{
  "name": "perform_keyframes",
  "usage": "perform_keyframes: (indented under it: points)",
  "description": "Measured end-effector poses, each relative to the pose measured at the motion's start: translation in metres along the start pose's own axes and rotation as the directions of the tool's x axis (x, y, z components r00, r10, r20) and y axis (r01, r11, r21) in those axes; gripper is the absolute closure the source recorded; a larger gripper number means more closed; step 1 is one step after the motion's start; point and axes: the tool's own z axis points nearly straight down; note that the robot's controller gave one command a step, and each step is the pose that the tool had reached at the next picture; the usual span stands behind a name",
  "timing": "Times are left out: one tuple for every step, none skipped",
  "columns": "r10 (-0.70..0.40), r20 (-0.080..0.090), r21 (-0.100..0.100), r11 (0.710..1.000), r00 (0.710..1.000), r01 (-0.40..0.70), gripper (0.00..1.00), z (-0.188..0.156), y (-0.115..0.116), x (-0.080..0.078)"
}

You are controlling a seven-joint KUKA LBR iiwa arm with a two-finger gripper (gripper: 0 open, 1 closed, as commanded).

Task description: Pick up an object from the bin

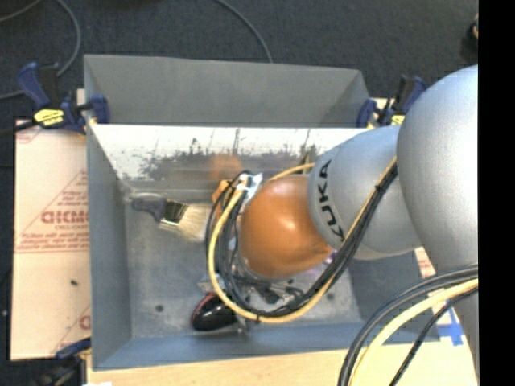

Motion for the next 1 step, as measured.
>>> perform_keyframes:
  points:
    - [0.001,0.0,0.0,1.0,1.0,-0.001,1.0,0.0,0.0,0.0]
